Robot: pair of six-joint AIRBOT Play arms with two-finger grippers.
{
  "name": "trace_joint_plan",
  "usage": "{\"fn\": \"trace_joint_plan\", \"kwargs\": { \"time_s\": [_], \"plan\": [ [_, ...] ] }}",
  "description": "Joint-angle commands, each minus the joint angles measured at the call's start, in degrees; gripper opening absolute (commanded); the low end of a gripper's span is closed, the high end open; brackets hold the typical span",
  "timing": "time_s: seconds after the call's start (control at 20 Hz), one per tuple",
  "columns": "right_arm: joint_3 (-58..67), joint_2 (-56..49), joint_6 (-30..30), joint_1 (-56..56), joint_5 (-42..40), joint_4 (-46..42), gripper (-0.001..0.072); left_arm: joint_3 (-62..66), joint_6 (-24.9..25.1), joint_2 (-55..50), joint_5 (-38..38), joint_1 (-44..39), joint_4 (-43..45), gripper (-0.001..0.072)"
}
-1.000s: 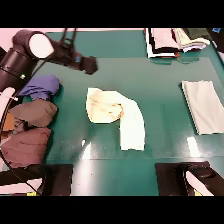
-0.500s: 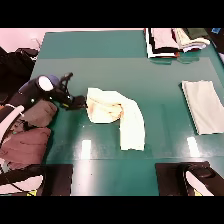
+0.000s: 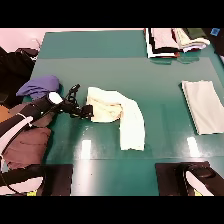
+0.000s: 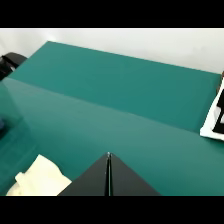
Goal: Fold the shirts.
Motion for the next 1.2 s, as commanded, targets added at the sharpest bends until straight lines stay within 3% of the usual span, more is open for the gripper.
{"fn": "trace_joint_plan", "kwargs": {
  "time_s": [0.0,0.1,0.2,0.25,0.3,0.35,0.5,0.65,0.85,1.15],
  "plan": [
    [-2.4,-0.04,0.52,-2.84,8.59,-1.01,0.0019,2.84,0.28,0.0,-2.03,2.82,-0.15,0.0025],
    [-9.73,-0.07,4.24,-7.08,17.16,-1.03,0.0019,6.21,0.46,0.0,-4.61,4.76,2.32,0.0025],
    [-21.77,-0.07,4.2,-10.64,20.94,-0.9,0.0021,8.94,0.39,0.0,-6.23,5.05,5.7,0.0024],
    [-29.07,-0.09,4.17,-11.72,20.11,-0.74,0.0095,9.73,0.39,0.0,-6.29,5.05,6.03,0.0025],
    [-35.89,-0.13,4.17,-12.02,18.43,-0.13,0.0349,10.12,0.39,0.0,-6.27,5.05,6.01,0.0025],
    [-42.34,-0.11,4.13,-11.96,16.28,2.21,0.0461,10.21,0.39,0.0,-6.19,5.05,5.99,0.0025],
    [-57.59,-0.11,2.25,-9.51,7.67,12.57,0.045,10.21,0.39,0.0,-6.19,5.05,6.03,0.0025],
    [-61.99,-0.11,1.97,-3.13,2.69,18.49,0.045,10.21,0.37,0.0,-6.19,5.05,6.05,0.0025],
    [-60.78,-1.01,2.14,5.01,-1.99,18.6,0.0429,10.21,0.39,0.0,-6.4,5.05,6.05,0.0025],
    [-53.7,-13.03,1.97,11.45,-0.33,16.2,0.0428,10.21,0.42,0.0,-7.43,5.05,6.49,0.0025]
  ]
}}
